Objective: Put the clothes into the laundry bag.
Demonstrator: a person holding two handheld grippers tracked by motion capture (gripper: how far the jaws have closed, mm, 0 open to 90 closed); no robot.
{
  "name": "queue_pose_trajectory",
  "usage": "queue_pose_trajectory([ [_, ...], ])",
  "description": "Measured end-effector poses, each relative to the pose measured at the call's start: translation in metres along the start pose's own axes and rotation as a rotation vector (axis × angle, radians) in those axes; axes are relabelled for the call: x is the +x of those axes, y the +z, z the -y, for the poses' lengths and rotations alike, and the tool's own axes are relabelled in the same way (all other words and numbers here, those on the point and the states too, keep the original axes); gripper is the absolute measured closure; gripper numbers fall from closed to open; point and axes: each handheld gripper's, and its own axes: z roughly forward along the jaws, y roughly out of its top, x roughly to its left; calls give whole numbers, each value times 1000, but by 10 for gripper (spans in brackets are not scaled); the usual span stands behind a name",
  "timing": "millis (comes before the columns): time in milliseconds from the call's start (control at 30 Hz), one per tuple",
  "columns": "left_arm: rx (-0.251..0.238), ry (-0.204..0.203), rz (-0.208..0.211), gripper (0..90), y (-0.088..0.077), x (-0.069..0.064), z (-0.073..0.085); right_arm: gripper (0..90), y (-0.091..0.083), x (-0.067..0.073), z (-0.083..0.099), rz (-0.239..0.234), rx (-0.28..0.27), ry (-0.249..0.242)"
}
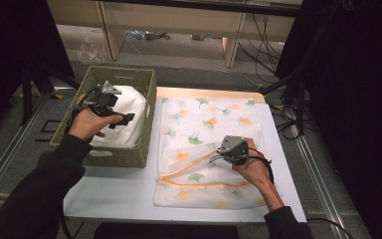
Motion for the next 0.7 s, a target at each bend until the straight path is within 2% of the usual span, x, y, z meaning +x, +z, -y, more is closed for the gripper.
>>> queue_pose_trajectory([
  [33,0,0,0,197,0,0,0,893,0,0,0,0,0,0],
  [67,9,-16,-1,198,9,3,0,886,-1,0,0,-2,-3,7],
  [100,59,-32,-34,212,19,5,0,881,-1,0,0,-9,2,17],
  [167,75,-28,-34,205,22,4,0,882,0,0,1,-10,2,2],
  [200,63,-35,-18,205,26,2,1,882,0,0,1,-10,2,2],
  [267,55,-23,-26,176,31,0,2,894,-1,1,2,-19,9,13],
  [333,79,-3,-25,174,34,2,3,896,0,1,2,-10,-1,-2],
  [367,80,-22,-23,173,37,4,5,898,0,1,1,-11,2,-8],
  [400,86,-24,-27,190,38,6,6,900,-1,3,1,-7,20,3],
  [433,108,-21,-42,190,40,9,7,900,-1,3,1,-7,20,3],
  [467,162,5,-84,218,42,13,10,900,-2,1,-1,2,15,-7],
  [500,162,5,-84,217,42,13,10,900,-2,1,-1,2,15,-7],
  [533,184,22,-125,215,44,18,12,900,-4,1,-2,14,6,-2],
  [567,184,22,-125,214,44,18,12,900,-4,1,-2,14,6,-2],
  [600,161,-23,-139,211,42,22,12,900,-6,1,-3,17,-4,-7],
  [633,148,-46,-153,206,40,23,12,900,-7,0,-3,23,-9,-8],
  [700,140,-50,-165,198,37,25,12,900,-7,1,-3,18,-12,8],
])
